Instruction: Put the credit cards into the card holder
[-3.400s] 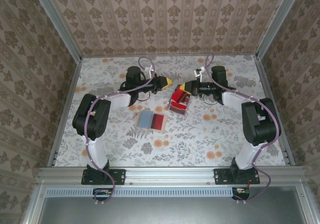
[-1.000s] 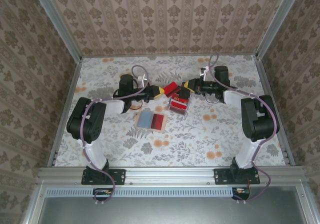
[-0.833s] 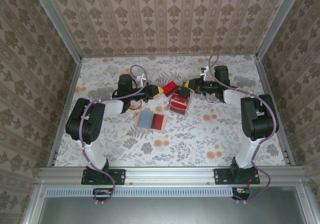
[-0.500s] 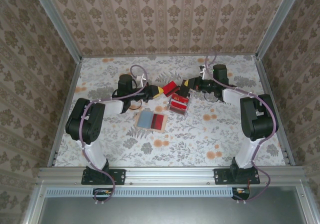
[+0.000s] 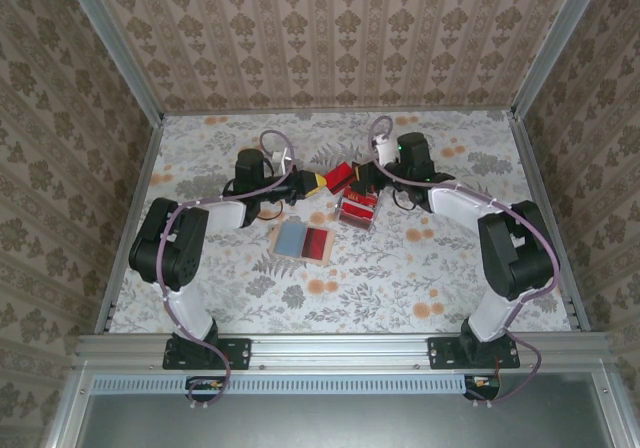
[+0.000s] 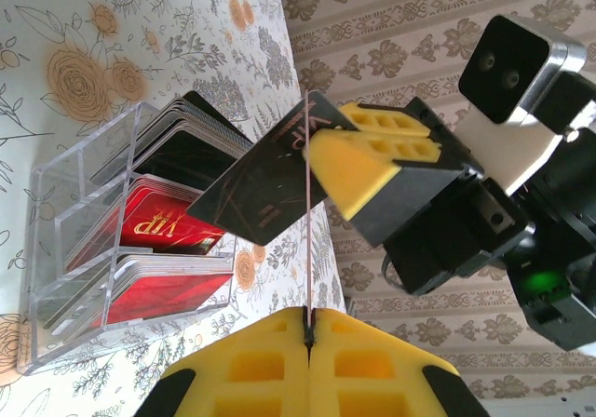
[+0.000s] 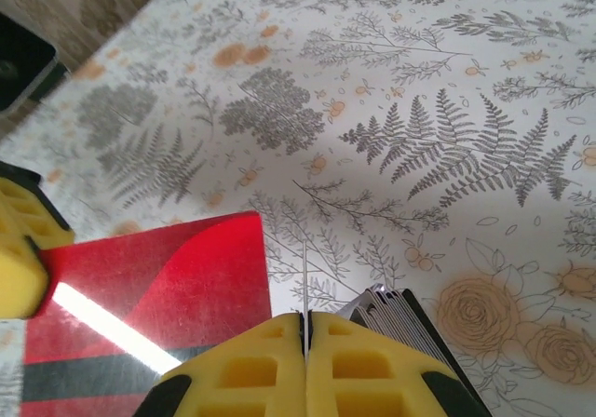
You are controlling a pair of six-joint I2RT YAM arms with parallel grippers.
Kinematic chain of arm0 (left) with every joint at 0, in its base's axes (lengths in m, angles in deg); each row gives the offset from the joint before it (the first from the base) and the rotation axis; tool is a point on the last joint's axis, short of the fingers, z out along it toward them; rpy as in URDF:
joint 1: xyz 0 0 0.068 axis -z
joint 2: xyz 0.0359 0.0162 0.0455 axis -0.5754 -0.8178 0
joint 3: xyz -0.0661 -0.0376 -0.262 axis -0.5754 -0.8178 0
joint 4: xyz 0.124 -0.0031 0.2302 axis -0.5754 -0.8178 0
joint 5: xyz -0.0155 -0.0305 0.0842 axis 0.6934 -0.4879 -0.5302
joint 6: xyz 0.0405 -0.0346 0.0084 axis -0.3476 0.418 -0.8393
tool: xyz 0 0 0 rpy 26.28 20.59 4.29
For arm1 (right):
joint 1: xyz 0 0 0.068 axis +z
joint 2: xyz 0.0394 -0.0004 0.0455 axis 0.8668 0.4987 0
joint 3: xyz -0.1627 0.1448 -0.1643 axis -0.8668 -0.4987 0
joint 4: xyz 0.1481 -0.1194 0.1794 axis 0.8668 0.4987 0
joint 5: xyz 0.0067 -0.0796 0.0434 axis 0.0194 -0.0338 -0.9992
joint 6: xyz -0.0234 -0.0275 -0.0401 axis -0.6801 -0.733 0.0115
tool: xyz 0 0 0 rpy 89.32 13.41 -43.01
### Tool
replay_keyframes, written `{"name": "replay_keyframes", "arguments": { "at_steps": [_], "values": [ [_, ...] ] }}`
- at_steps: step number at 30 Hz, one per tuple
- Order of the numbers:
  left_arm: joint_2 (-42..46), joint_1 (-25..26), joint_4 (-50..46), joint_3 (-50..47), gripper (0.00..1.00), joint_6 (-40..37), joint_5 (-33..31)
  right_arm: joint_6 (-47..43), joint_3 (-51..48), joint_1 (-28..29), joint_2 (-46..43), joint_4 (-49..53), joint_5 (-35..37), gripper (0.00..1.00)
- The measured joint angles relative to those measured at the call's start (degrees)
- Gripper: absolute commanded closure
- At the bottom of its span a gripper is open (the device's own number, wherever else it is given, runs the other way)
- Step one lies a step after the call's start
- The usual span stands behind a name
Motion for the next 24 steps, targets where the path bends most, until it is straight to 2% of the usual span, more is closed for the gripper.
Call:
{"name": "replay_keyframes", "arguments": {
  "at_steps": [4, 9, 15, 24],
  "values": [
    [0.0, 0.0, -0.02, 0.0, 1.0, -0.02, 0.0, -4.31, -0.57, 1.27, -0.02, 0.13, 6.27, 0.98],
    [0.0, 0.0, -0.02, 0.0, 1.0, -0.02, 0.0, -7.91, -1.4, 1.33, -0.66, 0.9, 10.71, 0.98],
    [0.0, 0.0, -0.02, 0.0, 1.0, -0.02, 0.0, -9.64, -1.4, 1.36, -0.7, 0.87, 12.33, 0.98],
    [0.0, 0.0, -0.02, 0.0, 1.0, -0.02, 0.0, -8.94, -0.59, 0.09, -0.9, 0.98, 10.71, 0.98]
  ]
}}
